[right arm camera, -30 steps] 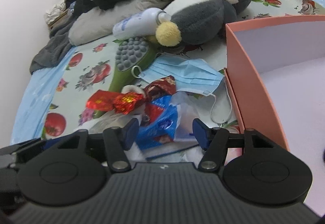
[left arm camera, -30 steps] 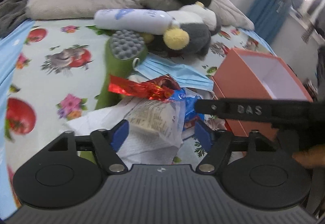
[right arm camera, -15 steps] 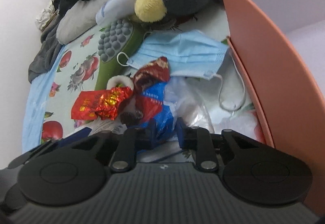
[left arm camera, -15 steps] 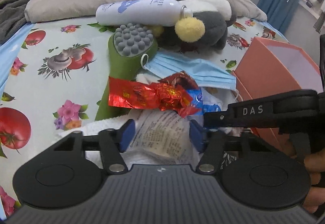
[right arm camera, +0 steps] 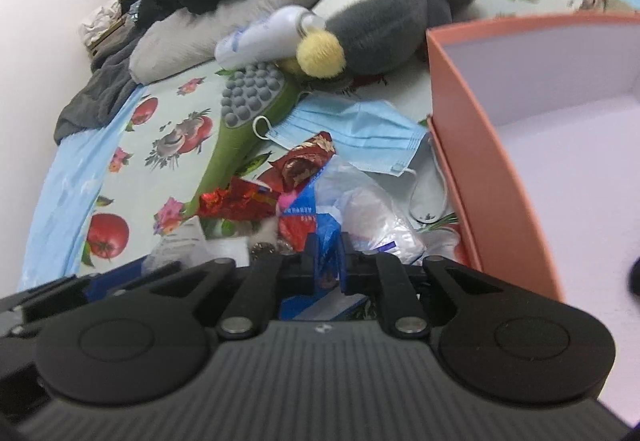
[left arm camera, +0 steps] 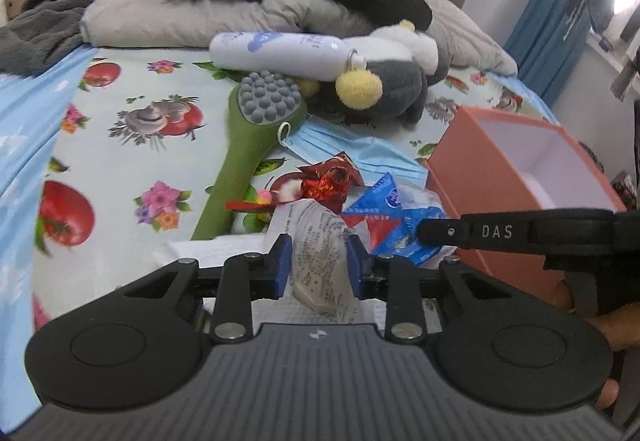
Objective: Organize soft objects
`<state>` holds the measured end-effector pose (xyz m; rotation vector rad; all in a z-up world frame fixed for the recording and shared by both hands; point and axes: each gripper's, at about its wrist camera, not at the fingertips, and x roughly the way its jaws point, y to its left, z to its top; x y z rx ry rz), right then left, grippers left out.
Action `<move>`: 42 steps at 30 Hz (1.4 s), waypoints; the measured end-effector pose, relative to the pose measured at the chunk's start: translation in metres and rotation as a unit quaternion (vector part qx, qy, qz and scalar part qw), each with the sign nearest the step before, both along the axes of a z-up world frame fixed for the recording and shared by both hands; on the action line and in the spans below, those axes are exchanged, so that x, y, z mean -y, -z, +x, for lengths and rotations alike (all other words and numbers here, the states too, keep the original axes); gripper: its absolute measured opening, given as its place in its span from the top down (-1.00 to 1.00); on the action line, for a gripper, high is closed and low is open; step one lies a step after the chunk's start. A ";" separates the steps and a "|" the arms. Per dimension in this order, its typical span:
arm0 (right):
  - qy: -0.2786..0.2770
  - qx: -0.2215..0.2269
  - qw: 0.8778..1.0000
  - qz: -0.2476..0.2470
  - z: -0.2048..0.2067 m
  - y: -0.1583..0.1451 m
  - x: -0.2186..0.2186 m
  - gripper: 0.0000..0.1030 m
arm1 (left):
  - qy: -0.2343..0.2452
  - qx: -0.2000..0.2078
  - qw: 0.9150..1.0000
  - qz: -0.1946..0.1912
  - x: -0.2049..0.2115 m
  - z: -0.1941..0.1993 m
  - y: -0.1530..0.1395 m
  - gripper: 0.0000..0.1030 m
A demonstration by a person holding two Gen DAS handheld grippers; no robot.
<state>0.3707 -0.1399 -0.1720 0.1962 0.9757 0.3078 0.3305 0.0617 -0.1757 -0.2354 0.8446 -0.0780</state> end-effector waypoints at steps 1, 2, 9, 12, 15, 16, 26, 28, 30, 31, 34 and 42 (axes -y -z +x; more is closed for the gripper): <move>-0.002 0.006 1.000 -0.005 -0.005 -0.004 0.000 0.75 | -0.003 0.002 1.000 -0.003 0.000 -0.007 -0.004 0.36; -0.003 0.012 1.000 -0.010 -0.010 -0.008 0.000 0.75 | -0.006 0.005 1.000 -0.006 -0.001 -0.014 -0.009 0.37; -0.022 0.046 0.998 -0.041 -0.055 -0.035 -0.001 0.75 | -0.026 0.017 0.999 -0.012 -0.002 -0.068 -0.031 0.39; -0.022 0.042 0.998 -0.046 -0.071 -0.035 0.003 0.70 | -0.035 0.016 0.999 -0.022 -0.004 -0.092 -0.036 0.40; -0.015 0.022 0.999 -0.044 -0.082 -0.027 0.010 0.59 | -0.045 0.010 0.999 -0.027 -0.008 -0.116 -0.036 0.40; -0.016 0.015 0.999 -0.040 -0.086 -0.026 0.013 0.42 | -0.049 0.009 0.998 -0.029 -0.010 -0.123 -0.036 0.41; -0.048 0.024 0.998 -0.023 -0.135 -0.031 0.010 -0.17 | -0.085 -0.011 0.996 -0.039 -0.027 -0.157 -0.026 0.41; -0.068 0.023 0.997 -0.010 -0.135 -0.027 0.004 -0.16 | -0.092 -0.016 0.995 -0.040 -0.032 -0.154 -0.023 0.41; -0.083 0.007 0.996 0.005 -0.128 -0.017 -0.004 -0.16 | -0.096 -0.018 0.994 -0.040 -0.035 -0.149 -0.023 0.41; -0.087 0.000 0.996 0.014 -0.124 -0.012 -0.008 -0.15 | -0.096 -0.019 0.994 -0.039 -0.037 -0.146 -0.022 0.41; -0.088 -0.019 0.996 0.021 -0.109 0.007 -0.022 -0.10 | -0.099 -0.027 0.994 -0.037 -0.042 -0.136 -0.019 0.41; -0.107 -0.044 0.993 0.029 -0.081 0.025 -0.046 0.77 | -0.113 -0.070 0.990 -0.036 -0.059 -0.105 -0.008 0.41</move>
